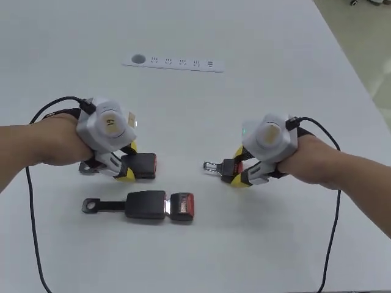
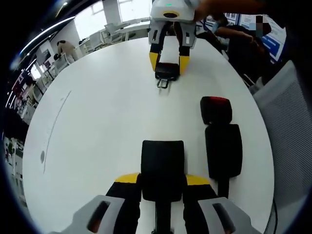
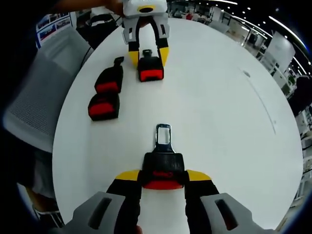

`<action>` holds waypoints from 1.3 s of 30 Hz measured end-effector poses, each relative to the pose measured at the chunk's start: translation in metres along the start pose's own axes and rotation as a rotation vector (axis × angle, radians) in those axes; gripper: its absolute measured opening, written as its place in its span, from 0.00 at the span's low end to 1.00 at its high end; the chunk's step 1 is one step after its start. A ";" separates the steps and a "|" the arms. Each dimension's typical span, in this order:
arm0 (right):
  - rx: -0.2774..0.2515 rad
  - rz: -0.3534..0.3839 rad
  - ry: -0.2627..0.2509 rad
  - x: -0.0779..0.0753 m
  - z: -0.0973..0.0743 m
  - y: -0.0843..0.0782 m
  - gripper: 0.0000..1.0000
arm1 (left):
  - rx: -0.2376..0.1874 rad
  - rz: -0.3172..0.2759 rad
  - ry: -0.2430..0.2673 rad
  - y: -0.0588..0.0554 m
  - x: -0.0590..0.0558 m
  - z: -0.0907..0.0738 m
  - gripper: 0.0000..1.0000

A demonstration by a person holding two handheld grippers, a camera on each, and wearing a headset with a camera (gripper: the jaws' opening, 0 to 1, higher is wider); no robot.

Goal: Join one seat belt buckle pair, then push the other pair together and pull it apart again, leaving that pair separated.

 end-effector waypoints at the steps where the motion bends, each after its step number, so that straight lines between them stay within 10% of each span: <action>1: 0.000 -0.004 0.002 0.000 0.002 0.000 0.31 | 0.006 0.014 0.004 0.000 -0.001 -0.001 0.34; 19: 0.017 -0.048 0.026 -0.006 0.008 0.006 0.31 | 0.036 0.017 0.000 0.009 -0.007 -0.005 0.33; 39: -0.053 -0.073 0.013 -0.005 0.036 0.067 0.31 | 0.036 0.003 0.008 0.006 -0.003 -0.002 0.33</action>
Point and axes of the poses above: the centre of the closed fingertips' face, and the gripper's own axes: z roughly forward along the fingers, x roughly to its left, y roughly out of its top, the point moved 3 cm from there along -z, roughly backward along the fingers, and after that the axes turned 14 degrees about -z, right-handed, at the moved point
